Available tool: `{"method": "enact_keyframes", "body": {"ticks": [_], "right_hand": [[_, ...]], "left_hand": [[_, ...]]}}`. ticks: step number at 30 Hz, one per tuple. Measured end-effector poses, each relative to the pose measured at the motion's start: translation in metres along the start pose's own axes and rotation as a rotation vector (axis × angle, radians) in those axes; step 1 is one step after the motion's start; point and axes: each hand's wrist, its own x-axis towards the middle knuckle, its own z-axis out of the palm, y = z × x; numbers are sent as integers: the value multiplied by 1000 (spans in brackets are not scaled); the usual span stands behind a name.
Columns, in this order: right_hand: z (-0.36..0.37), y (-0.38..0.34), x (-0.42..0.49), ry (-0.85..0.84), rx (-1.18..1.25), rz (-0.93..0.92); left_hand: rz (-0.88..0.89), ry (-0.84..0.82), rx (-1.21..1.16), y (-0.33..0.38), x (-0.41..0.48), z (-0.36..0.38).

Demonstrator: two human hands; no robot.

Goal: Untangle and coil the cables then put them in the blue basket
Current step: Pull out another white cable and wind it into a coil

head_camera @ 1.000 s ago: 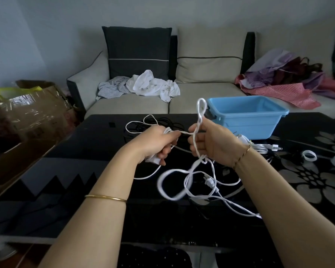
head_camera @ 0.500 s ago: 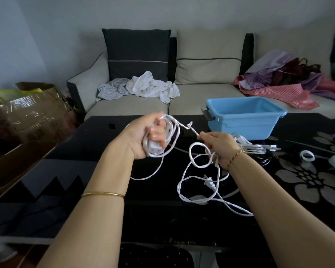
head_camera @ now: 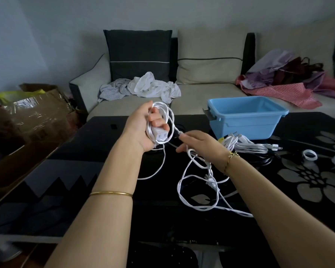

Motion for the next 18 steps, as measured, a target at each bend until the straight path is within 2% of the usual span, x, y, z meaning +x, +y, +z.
{"method": "enact_keyframes", "body": {"ticks": [2, 4, 7, 9, 11, 14, 16, 18], "right_hand": [[2, -2, 2, 97, -149, -66], [1, -2, 5, 227, -197, -59], [-2, -5, 6, 408, -163, -38], [-6, -7, 4, 448, -144, -72], [-11, -9, -1, 305, -128, -102], [-20, -18, -12, -176, -141, -91], [-27, -23, -13, -305, -448, -111], [-28, -29, -10, -262, -824, -165]], "left_hand": [[-45, -35, 67, -1, -2, 2], [-74, -76, 132, -1, -4, 4], [-68, -117, 217, -1, -7, 7], [-57, -117, 215, 0, -8, 9], [-41, -97, 199, 1, -8, 9], [-48, -83, 211, 0, -7, 7], [-94, -106, 267, -2, -8, 7], [-132, -153, 332, -4, -9, 8]]}}
